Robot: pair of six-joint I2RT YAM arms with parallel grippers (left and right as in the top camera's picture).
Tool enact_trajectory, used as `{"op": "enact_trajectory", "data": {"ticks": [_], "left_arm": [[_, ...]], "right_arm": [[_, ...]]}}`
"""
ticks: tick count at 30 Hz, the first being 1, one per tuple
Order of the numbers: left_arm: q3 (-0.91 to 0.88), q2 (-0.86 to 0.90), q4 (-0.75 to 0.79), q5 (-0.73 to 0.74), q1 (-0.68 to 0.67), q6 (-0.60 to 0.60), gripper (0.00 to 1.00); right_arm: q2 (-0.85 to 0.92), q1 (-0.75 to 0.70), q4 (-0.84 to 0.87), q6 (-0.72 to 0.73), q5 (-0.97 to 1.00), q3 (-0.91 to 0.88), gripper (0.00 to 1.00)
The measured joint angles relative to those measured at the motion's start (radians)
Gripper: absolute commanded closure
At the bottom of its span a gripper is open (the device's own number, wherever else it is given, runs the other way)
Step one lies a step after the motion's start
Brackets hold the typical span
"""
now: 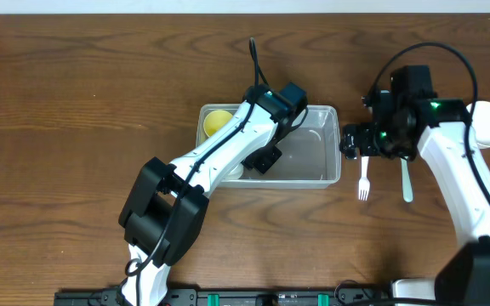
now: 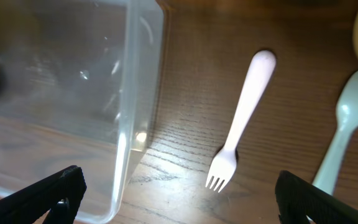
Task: Pack container
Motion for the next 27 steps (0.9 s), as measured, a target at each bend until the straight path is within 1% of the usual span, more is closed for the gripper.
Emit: {"op": "enact_trajectory", "data": {"ticks": [9, 18, 27], "left_arm": [[0.0, 0.0, 0.004, 0.005, 0.0, 0.0, 0.94], [0.0, 0.0, 0.009, 0.007, 0.0, 0.0, 0.94], [0.0, 0.0, 0.053, 0.007, 0.0, 0.0, 0.93]], "right_arm": [[0.123, 0.006, 0.014, 0.001, -0.012, 0.0, 0.01], [0.164, 0.026, 0.018, 0.016, 0.013, 0.0, 0.01], [0.172, 0.026, 0.013, 0.034, 0.026, 0.0, 0.01]]}}
